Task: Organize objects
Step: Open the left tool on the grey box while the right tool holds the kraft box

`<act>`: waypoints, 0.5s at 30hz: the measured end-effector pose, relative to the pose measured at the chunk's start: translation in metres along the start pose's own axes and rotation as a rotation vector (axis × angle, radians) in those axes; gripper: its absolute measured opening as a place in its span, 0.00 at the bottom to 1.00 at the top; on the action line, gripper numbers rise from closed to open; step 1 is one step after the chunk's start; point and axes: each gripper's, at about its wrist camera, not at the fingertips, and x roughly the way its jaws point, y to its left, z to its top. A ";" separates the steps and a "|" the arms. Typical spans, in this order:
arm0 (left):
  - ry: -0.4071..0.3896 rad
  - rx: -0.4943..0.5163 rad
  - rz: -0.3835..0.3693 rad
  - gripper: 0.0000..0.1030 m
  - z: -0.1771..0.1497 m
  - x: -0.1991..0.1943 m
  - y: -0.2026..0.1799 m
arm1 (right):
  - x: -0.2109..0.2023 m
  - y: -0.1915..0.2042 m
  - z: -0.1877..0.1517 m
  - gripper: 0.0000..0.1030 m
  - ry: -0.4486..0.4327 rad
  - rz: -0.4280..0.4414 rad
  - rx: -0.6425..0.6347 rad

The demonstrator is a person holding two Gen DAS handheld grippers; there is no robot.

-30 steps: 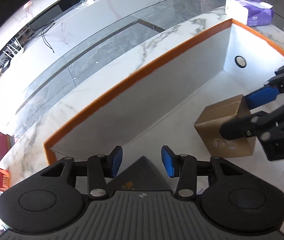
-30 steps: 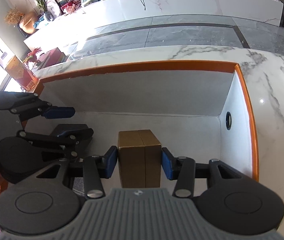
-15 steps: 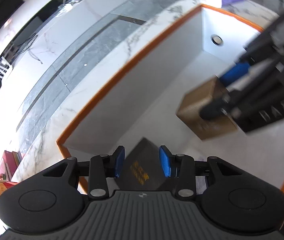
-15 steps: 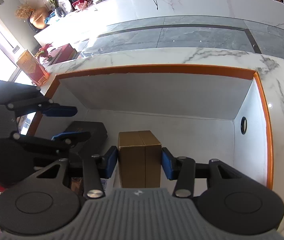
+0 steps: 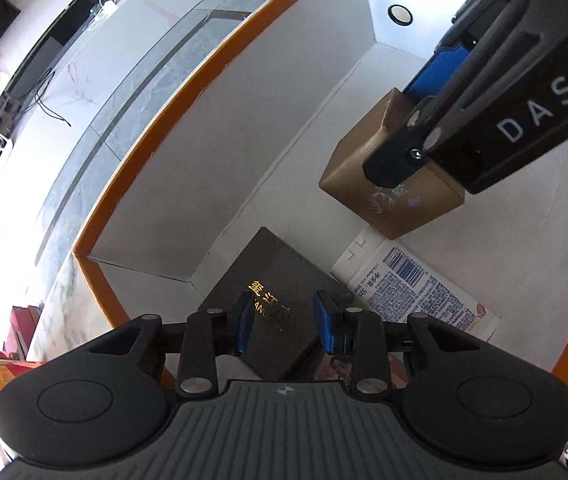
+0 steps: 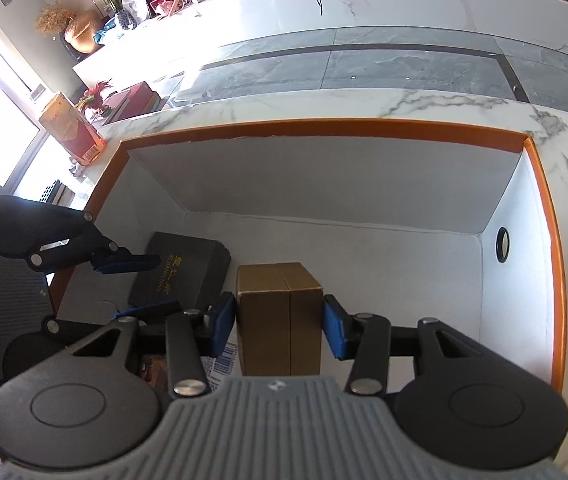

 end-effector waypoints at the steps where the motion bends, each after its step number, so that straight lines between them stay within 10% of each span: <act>1: 0.005 -0.016 -0.008 0.38 0.001 0.001 0.002 | 0.000 0.000 0.000 0.48 0.000 -0.001 0.001; 15: -0.152 -0.279 -0.022 0.38 -0.015 -0.044 0.060 | 0.015 0.027 0.035 0.47 -0.003 -0.054 -0.128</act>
